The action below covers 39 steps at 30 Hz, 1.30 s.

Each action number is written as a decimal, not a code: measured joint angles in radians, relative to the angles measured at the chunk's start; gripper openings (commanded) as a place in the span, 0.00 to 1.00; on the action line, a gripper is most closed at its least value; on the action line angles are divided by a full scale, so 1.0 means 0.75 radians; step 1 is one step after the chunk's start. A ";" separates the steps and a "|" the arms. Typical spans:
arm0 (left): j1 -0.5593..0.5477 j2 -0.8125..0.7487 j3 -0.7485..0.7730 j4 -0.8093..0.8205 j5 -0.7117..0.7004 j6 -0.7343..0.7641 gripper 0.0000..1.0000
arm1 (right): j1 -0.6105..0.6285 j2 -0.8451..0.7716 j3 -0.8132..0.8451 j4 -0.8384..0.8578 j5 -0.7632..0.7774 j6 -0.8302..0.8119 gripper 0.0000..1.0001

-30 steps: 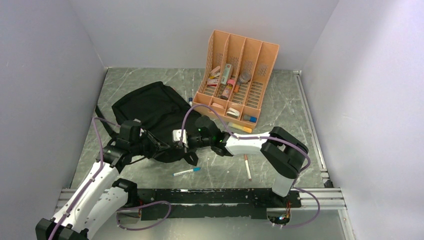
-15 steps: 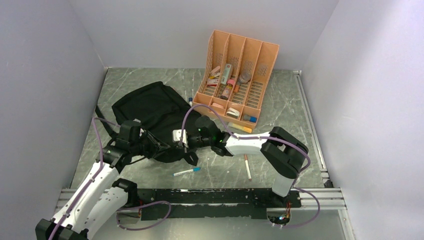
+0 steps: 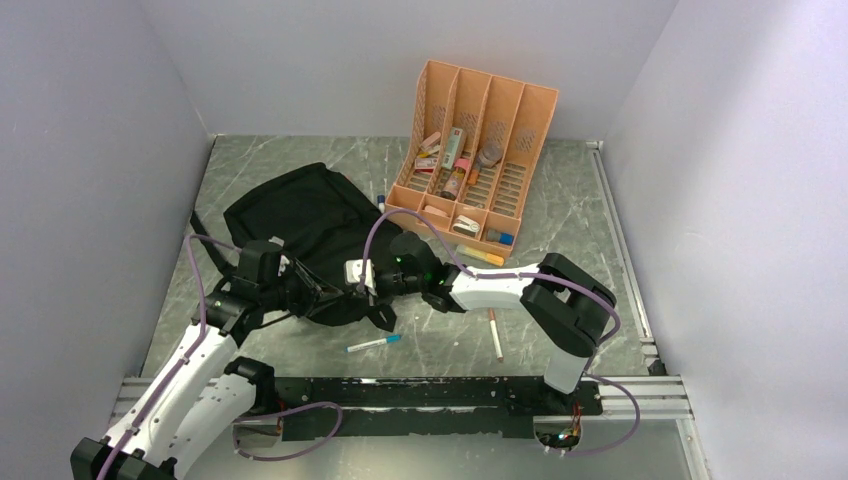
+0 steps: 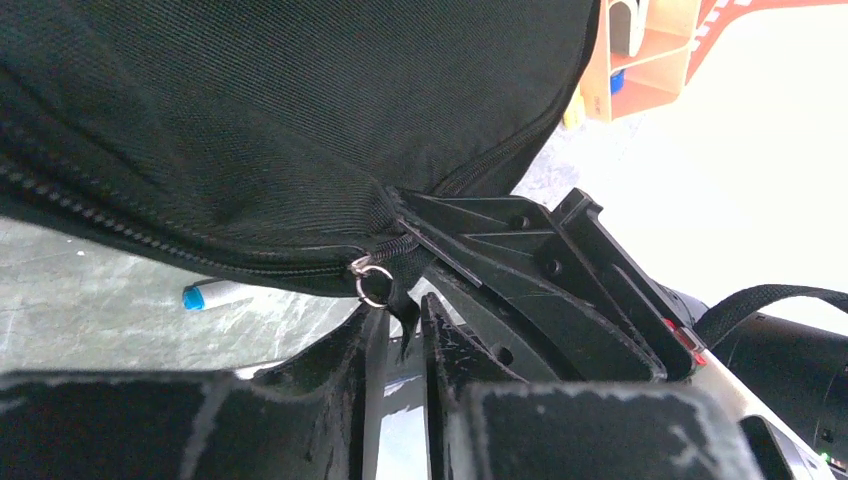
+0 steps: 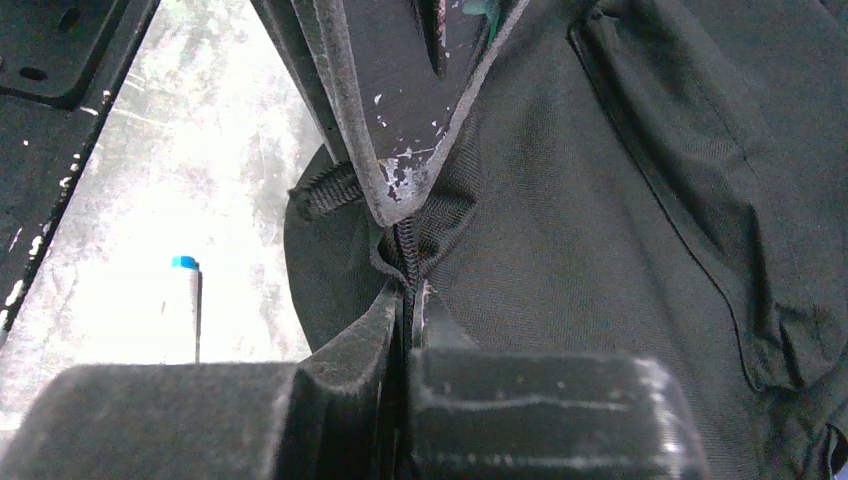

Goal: Pack the student bag
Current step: Zip the student bag at the center of the board.

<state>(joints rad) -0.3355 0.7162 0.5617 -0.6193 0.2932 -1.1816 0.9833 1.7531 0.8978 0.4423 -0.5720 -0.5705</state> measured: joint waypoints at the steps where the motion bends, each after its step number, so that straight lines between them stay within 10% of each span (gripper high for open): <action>1: 0.000 0.000 0.000 0.003 0.002 -0.001 0.15 | 0.000 0.000 0.000 0.000 0.000 -0.001 0.00; 39: -0.003 0.141 0.402 -0.482 -0.519 0.142 0.05 | 0.077 -0.110 -0.059 0.061 0.300 0.074 0.00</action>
<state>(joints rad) -0.3374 0.8219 0.8631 -0.9810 -0.0963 -1.0752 1.0409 1.6707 0.8536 0.4877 -0.3470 -0.5148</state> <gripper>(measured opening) 0.057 0.029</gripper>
